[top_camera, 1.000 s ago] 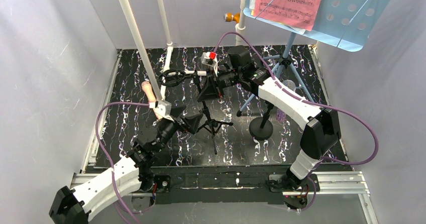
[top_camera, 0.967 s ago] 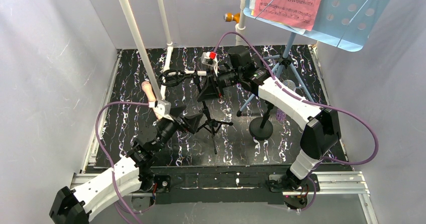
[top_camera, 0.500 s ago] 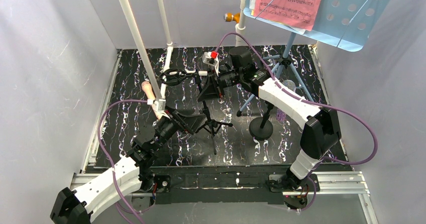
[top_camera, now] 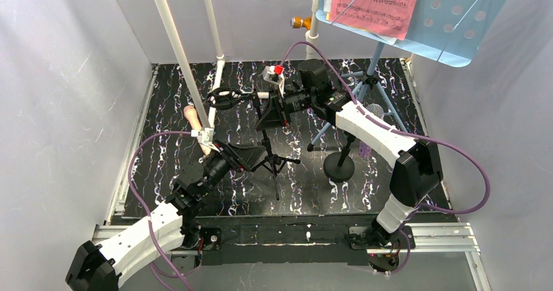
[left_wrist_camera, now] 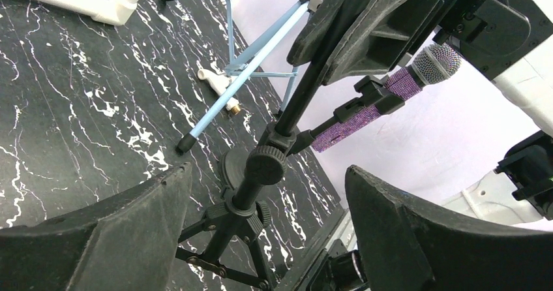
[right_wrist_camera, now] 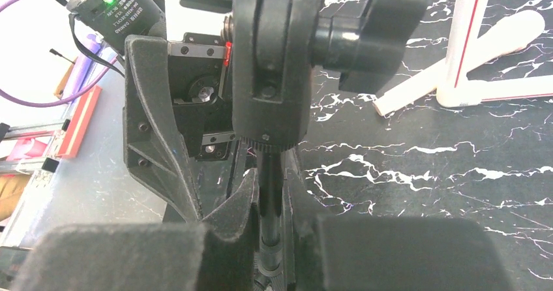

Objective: Pack up the instrument practice props
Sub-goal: Pick up the microphone stand at the center of the board, then unscrew the knob on the microphone stand.

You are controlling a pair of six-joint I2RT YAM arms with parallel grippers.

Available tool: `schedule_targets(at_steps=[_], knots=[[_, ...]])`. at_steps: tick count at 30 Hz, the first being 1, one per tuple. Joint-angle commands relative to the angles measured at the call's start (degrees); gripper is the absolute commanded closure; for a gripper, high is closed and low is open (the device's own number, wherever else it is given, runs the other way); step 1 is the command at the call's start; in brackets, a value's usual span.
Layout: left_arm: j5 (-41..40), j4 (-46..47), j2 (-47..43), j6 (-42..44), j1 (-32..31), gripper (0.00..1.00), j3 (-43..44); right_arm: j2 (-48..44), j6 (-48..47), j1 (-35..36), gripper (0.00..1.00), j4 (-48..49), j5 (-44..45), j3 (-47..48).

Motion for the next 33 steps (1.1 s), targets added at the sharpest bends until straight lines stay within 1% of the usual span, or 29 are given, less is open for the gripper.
schedule_targets(at_steps=[1,6,14,17,22,27,30,33], knots=[[0.79,1.24,0.18,-0.35,0.36,0.17,1.11,-2.45,1.6,-0.18,0.99,4.38,-2.61,-0.1],[0.33,1.18,0.57,-0.44,0.37,0.27,1.09,-2.69,2.03,-0.21,0.99,4.94,-2.78,-0.39],[1.17,1.18,1.67,-1.36,0.48,0.38,2.09,-2.79,2.22,-0.17,0.99,5.21,-2.87,-0.57],[1.53,1.18,2.18,-1.53,0.45,0.48,2.32,-2.87,2.24,-0.15,0.99,5.29,-2.86,-0.66],[1.95,1.18,2.48,-1.47,0.46,0.56,2.84,-2.97,2.21,-0.19,0.99,5.47,-3.05,-0.75],[1.86,1.18,2.66,-1.54,0.53,0.6,3.15,-2.97,2.51,-0.15,0.99,5.56,-3.14,-1.01],[1.81,1.19,2.92,-1.71,0.59,0.63,3.16,-3.06,2.65,-0.18,0.99,5.56,-3.22,-1.09],[1.81,1.18,2.94,-1.86,0.53,0.64,3.16,-3.06,2.74,-0.2,0.99,5.56,-3.31,-1.17]])
